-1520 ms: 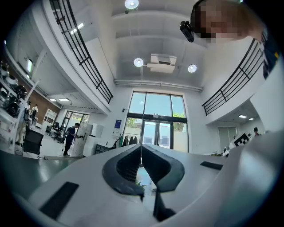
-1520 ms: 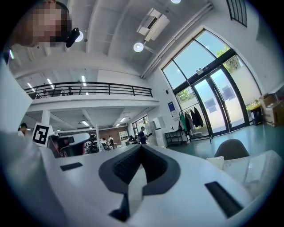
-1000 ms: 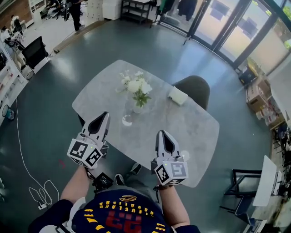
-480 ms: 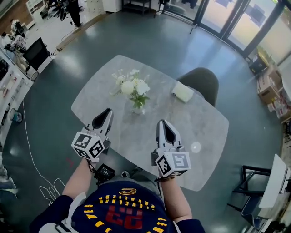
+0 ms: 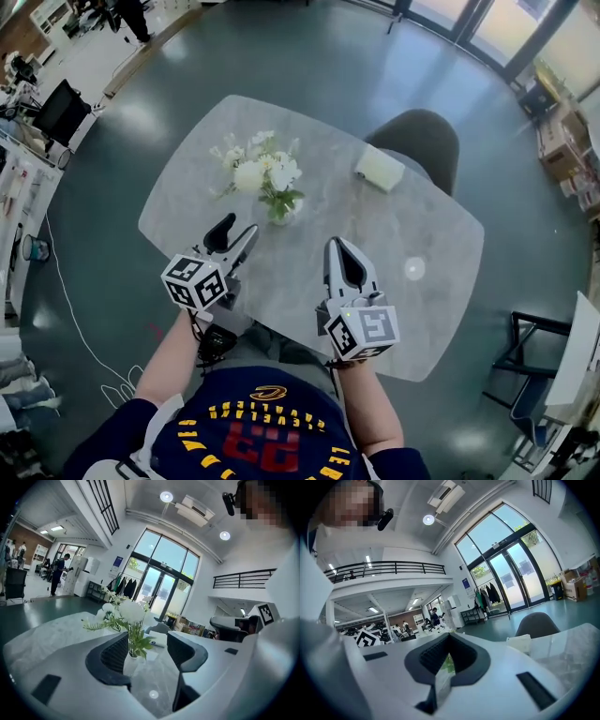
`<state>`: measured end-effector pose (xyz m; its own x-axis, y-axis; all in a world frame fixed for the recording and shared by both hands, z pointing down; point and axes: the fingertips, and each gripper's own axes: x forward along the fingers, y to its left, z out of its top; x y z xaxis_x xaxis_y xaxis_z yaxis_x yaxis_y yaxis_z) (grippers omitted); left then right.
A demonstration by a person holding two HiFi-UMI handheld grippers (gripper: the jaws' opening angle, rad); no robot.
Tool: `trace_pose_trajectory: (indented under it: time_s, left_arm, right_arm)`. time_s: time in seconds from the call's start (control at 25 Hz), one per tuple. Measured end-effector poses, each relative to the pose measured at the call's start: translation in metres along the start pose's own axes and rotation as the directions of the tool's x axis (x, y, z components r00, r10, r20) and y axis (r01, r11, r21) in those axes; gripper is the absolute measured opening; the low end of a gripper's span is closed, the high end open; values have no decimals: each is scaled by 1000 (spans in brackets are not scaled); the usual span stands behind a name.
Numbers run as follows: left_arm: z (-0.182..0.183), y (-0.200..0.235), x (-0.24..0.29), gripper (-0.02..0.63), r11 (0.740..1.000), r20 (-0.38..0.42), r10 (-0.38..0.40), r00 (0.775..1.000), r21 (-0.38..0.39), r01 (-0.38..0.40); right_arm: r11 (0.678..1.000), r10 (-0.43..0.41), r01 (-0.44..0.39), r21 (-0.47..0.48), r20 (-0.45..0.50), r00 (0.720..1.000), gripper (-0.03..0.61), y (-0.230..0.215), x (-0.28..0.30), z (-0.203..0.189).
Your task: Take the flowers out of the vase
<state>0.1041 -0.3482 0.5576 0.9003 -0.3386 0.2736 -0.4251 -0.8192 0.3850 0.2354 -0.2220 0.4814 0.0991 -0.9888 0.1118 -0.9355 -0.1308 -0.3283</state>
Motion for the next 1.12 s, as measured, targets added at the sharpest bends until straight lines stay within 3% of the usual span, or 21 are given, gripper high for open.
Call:
trace_pose_trajectory:
  time_s: [0.12, 0.48, 1.12]
  left_arm:
    - [-15, 14, 20, 273, 999, -49, -27, 998, -37, 25]
    - [-30, 47, 77, 287, 990, -111, -65, 992, -130, 50]
    - [-53, 62, 131, 318, 991, -217, -94, 972, -111, 71]
  right_arm:
    - [999, -45, 45, 20, -3, 999, 5, -8, 5, -10]
    - [988, -139, 141, 55, -43, 989, 5, -27, 15, -37]
    - [965, -240, 242, 98, -32, 970, 5, -54, 5, -45]
